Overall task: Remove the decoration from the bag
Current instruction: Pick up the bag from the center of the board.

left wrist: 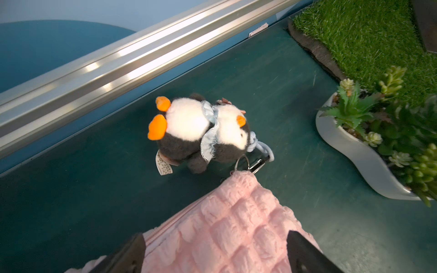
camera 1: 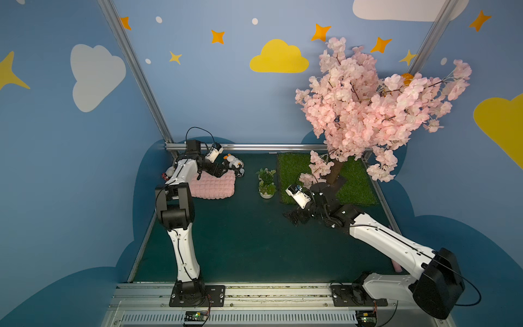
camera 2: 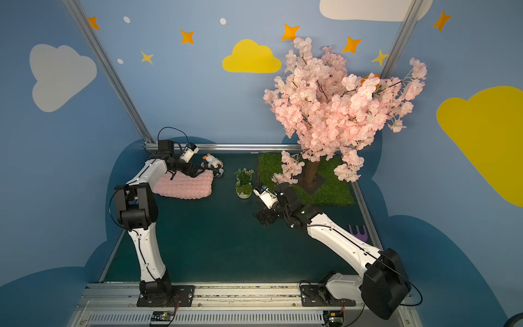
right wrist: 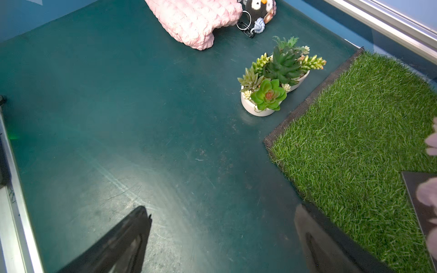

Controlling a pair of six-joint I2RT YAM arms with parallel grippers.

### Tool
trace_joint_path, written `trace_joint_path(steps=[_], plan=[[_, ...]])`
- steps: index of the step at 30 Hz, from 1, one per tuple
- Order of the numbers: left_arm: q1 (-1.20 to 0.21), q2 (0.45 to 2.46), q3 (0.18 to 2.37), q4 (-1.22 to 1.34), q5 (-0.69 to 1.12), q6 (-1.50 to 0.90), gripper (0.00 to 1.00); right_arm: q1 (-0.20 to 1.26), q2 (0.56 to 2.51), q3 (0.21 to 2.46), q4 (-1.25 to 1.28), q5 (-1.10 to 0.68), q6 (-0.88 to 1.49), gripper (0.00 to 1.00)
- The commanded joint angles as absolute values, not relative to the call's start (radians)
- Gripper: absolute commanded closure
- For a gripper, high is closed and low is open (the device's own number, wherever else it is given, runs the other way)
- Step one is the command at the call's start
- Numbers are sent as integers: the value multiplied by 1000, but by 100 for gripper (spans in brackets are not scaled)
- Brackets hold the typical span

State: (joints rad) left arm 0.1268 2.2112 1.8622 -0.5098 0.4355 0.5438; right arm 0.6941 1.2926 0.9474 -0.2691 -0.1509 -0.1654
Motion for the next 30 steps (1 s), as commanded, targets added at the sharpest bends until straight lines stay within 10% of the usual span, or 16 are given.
trace_joint_path(steps=[1, 30], plan=[[130, 2269, 1911, -567, 415, 562, 4, 667, 1326, 999, -304, -205, -185, 2], [87, 2453, 2114, -702, 327, 632, 6, 598, 1452, 1091, -384, -321, -202, 2]])
